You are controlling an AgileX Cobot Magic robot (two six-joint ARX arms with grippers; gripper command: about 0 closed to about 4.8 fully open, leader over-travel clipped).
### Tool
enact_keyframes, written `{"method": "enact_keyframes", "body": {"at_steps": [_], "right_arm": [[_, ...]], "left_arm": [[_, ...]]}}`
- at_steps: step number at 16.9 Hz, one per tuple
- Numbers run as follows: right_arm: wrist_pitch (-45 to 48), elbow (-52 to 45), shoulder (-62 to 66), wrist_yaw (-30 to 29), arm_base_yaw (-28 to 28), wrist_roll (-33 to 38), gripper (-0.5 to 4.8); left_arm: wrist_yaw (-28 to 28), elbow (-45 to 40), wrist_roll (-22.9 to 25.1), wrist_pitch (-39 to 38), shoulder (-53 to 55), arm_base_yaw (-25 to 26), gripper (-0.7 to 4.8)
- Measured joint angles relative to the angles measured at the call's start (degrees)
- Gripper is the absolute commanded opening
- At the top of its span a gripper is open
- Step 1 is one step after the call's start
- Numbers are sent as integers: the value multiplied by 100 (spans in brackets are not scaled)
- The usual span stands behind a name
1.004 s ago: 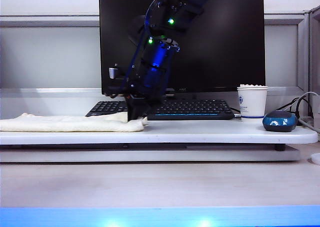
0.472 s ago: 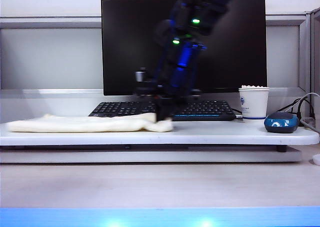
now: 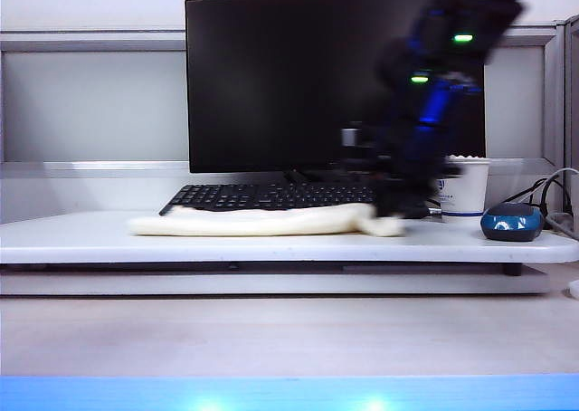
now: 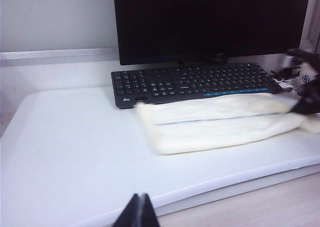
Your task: Wipe the tabletop with a clean cloth to remove dust and stains.
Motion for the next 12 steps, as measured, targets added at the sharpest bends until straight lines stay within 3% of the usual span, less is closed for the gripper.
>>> {"method": "enact_keyframes", "body": {"at_steps": [7, 11, 12], "right_arm": [[433, -1169, -809, 57, -962, -240, -9], [514, -1231, -831, 188, -918, -258, -9], [562, -1241, -831, 555, -660, -245, -9]], "left_arm": [[0, 0, -4, 11, 0, 0, -6], [0, 0, -2, 13, 0, 0, -6], [0, 0, -4, 13, 0, 0, -6]]}}
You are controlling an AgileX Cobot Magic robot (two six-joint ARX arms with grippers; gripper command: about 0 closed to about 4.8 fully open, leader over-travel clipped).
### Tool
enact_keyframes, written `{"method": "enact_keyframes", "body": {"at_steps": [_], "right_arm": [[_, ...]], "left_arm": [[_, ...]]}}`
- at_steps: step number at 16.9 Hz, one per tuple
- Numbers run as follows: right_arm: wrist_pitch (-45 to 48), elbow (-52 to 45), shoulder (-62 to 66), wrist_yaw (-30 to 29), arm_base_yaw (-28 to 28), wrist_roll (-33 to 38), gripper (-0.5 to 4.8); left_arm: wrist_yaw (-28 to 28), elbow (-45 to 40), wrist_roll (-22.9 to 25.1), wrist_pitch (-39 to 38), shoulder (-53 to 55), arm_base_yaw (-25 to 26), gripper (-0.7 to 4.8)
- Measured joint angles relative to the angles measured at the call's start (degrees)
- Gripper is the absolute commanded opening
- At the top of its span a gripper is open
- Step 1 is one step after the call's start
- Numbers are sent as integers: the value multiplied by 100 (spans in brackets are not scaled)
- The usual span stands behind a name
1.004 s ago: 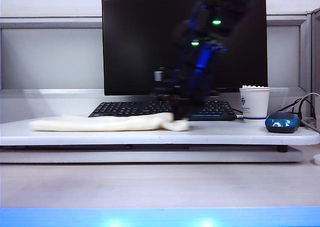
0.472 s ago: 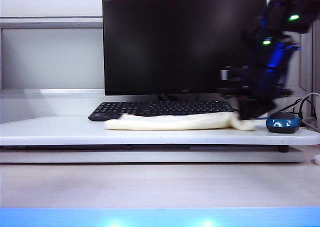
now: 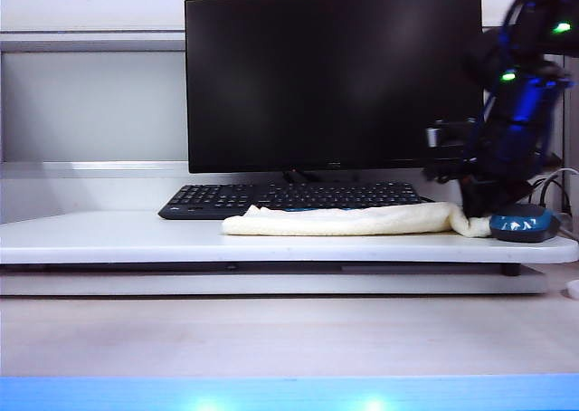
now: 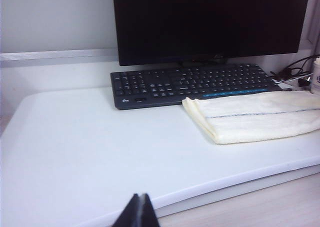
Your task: Wipe the tabletop with a clean cloth to remove dust and stains.
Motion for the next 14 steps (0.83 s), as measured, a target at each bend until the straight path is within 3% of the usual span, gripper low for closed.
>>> {"method": "enact_keyframes", "body": {"at_steps": [2, 4, 7, 14], "right_arm": [[142, -39, 39, 730, 542, 13, -9], [9, 133, 144, 992, 1156, 94, -9], [-428, 710, 404, 516, 1711, 251, -9], [-1268, 2717, 1574, -138, 2573, 640, -9]], "left_arm": [[0, 0, 2, 2, -2, 0, -6], [0, 0, -15, 0, 0, 0, -6], [0, 0, -376, 0, 0, 0, -6], [2, 0, -450, 2, 0, 0, -6]]}}
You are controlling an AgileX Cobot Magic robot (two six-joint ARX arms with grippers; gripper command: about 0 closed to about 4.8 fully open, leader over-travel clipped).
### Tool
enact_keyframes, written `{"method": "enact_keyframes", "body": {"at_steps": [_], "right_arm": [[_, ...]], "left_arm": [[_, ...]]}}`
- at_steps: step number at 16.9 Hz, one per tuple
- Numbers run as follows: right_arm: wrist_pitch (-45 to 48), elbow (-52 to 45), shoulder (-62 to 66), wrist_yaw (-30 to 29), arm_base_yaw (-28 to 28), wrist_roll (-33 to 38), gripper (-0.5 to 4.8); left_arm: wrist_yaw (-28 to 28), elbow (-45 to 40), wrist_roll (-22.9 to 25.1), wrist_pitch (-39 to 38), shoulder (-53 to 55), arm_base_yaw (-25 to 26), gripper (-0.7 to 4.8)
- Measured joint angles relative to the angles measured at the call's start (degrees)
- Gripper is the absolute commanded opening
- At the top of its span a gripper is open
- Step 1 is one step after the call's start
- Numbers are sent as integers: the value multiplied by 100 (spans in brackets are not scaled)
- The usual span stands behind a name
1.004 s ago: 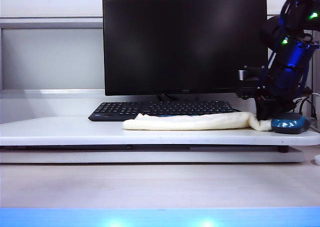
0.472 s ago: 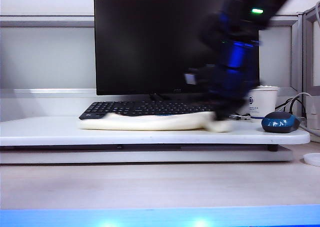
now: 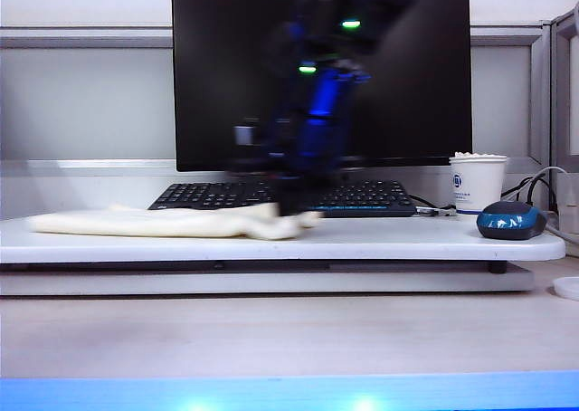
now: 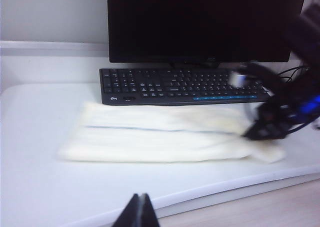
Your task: Wipe the tabletop with a clean cloth to remove dust and stains.
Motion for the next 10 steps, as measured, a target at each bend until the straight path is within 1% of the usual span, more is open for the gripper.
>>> {"method": "enact_keyframes", "body": {"at_steps": [2, 5, 10], "right_arm": [[-136, 446, 282, -55, 234, 22, -9], [-448, 1495, 938, -118, 601, 35, -9], [-966, 3021, 1818, -330, 903, 85, -9]], "left_arm": [[0, 0, -9, 0, 0, 0, -6], [0, 0, -11, 0, 0, 0, -6], [0, 0, -11, 0, 0, 0, -6]]}}
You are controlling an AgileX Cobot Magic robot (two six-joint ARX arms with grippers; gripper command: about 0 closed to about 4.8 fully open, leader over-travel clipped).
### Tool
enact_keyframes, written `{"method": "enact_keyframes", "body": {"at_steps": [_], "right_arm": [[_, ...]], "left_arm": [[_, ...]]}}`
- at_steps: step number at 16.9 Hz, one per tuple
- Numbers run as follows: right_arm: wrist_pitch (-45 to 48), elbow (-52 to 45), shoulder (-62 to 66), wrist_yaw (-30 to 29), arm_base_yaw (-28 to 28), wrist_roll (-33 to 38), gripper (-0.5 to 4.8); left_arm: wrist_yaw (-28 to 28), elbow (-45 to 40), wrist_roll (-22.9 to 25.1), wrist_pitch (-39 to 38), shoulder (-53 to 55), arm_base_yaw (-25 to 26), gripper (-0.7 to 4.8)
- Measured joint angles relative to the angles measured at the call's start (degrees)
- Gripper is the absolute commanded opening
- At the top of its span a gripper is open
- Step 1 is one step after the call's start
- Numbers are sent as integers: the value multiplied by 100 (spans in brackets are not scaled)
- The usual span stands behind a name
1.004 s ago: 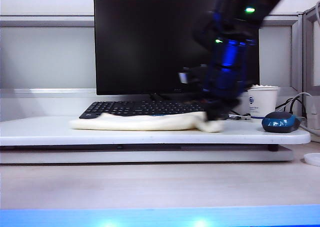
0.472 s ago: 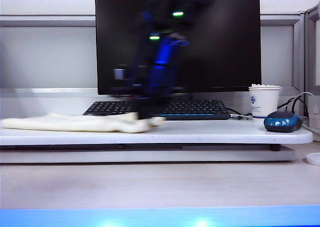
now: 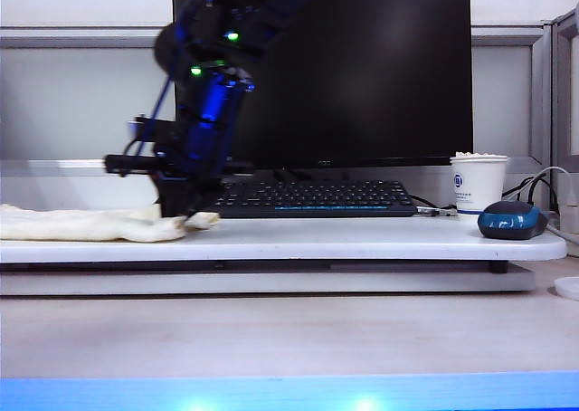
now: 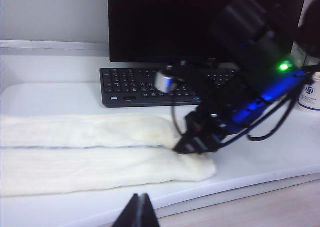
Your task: Wipe the tabletop with a clean cloth to remove dust and stains.
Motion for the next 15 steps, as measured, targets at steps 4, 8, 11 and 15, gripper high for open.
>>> {"method": "enact_keyframes", "body": {"at_steps": [4, 8, 11, 15], "right_arm": [[-236, 256, 105, -11, 0, 70, -9], [-439, 4, -33, 11, -229, 101, -9], [-501, -166, -120, -68, -542, 103, -9], [-662, -291, -273, 48, -903, 26, -9]], "left_arm": [[0, 0, -17, 0, 2, 0, -6], [0, 0, -17, 0, 0, 0, -6], [0, 0, -17, 33, 0, 0, -6], [0, 0, -20, 94, 0, 0, -6]]}}
